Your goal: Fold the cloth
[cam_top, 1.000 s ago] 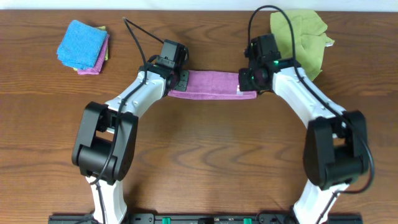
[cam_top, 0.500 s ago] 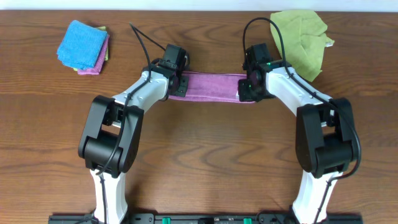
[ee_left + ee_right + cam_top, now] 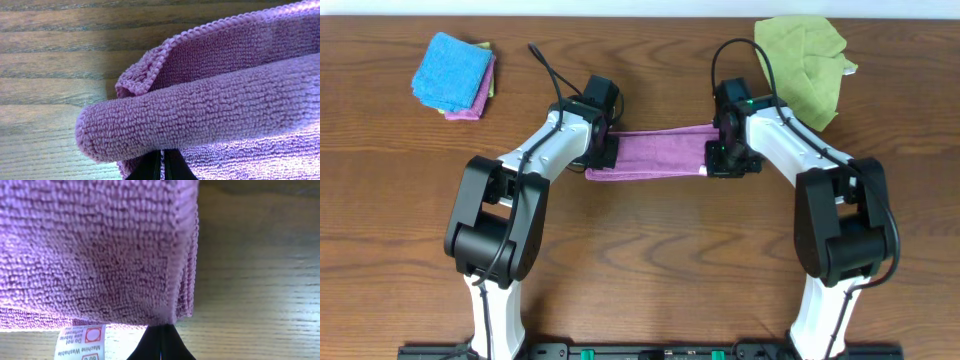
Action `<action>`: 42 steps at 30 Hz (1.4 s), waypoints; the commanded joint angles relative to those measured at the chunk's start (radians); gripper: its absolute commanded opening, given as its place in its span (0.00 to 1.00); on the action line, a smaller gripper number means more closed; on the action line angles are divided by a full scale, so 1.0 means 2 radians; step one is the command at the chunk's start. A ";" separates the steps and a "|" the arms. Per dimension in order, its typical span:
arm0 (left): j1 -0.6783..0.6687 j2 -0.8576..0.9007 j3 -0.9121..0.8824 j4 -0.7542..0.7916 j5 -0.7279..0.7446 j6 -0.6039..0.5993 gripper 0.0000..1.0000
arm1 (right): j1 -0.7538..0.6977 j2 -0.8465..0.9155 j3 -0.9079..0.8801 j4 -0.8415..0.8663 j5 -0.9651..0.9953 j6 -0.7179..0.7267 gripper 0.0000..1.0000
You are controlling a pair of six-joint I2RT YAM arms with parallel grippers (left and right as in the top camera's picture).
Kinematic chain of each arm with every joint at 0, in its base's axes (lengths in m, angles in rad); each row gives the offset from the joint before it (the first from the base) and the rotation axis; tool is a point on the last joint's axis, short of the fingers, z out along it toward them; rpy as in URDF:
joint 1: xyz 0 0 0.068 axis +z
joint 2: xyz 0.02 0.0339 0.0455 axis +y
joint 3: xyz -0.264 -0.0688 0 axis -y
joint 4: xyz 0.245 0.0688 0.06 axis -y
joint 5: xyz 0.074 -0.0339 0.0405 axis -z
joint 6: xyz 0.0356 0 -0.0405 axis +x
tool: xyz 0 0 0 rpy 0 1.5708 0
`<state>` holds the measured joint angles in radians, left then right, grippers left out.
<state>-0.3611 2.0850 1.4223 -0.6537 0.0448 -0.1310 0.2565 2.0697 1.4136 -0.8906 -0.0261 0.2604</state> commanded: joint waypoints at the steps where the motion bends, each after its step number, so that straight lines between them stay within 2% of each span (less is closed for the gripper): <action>1: 0.003 0.021 -0.020 -0.015 -0.013 -0.006 0.06 | 0.007 0.001 -0.005 -0.004 0.011 0.016 0.02; 7: 0.003 0.021 -0.020 -0.007 -0.013 -0.006 0.05 | 0.012 -0.054 -0.005 -0.005 0.011 0.015 0.02; 13: 0.003 0.021 -0.020 0.006 -0.012 -0.013 0.06 | 0.013 -0.101 -0.005 0.040 0.011 -0.008 0.02; 23: 0.003 0.021 -0.020 0.027 -0.009 -0.014 0.06 | 0.014 -0.066 -0.005 0.099 -0.023 -0.039 0.02; 33: 0.003 0.021 -0.020 0.031 -0.009 -0.014 0.06 | 0.014 -0.008 -0.005 0.145 -0.011 -0.043 0.02; 42: 0.003 0.021 -0.020 0.024 -0.009 -0.014 0.06 | 0.015 0.038 -0.005 0.092 -0.011 -0.041 0.02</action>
<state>-0.3607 2.0846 1.4151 -0.6048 0.0444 -0.1535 0.2745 2.0918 1.4208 -0.6636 -0.0528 0.1894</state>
